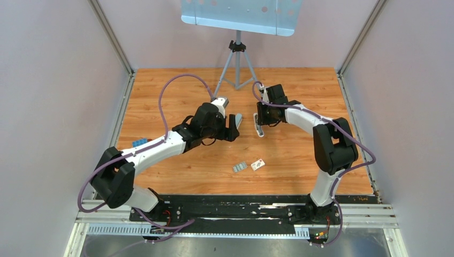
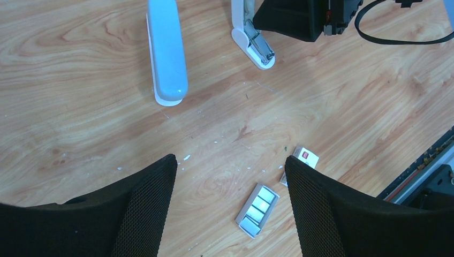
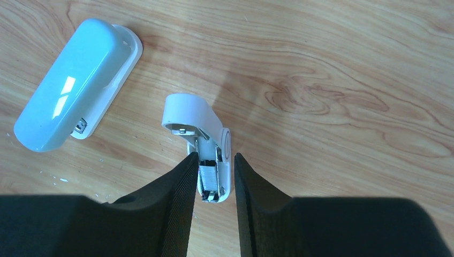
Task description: Load the staples into the stapler
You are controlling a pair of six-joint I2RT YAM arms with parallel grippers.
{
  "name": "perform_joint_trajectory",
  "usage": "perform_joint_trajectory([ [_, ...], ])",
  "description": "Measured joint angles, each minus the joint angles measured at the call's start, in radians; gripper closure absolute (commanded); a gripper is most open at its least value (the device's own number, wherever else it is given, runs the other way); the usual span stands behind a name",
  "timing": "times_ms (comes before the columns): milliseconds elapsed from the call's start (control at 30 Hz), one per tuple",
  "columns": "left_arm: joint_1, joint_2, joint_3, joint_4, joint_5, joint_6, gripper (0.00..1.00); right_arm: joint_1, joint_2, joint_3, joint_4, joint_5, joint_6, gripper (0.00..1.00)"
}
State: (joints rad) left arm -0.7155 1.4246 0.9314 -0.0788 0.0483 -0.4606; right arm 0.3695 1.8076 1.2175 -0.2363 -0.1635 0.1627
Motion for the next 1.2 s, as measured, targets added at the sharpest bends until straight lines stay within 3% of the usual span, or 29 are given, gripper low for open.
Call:
perform_joint_trajectory([
  [800,0.0,0.028,0.0,0.042,-0.009,-0.021,0.26,0.0,0.015,-0.031,0.01,-0.012,0.001,0.66],
  [1200,0.006,0.105,0.01,0.08,-0.027,-0.035,0.36,0.0,-0.002,-0.05,0.008,-0.012,0.001,0.66],
])
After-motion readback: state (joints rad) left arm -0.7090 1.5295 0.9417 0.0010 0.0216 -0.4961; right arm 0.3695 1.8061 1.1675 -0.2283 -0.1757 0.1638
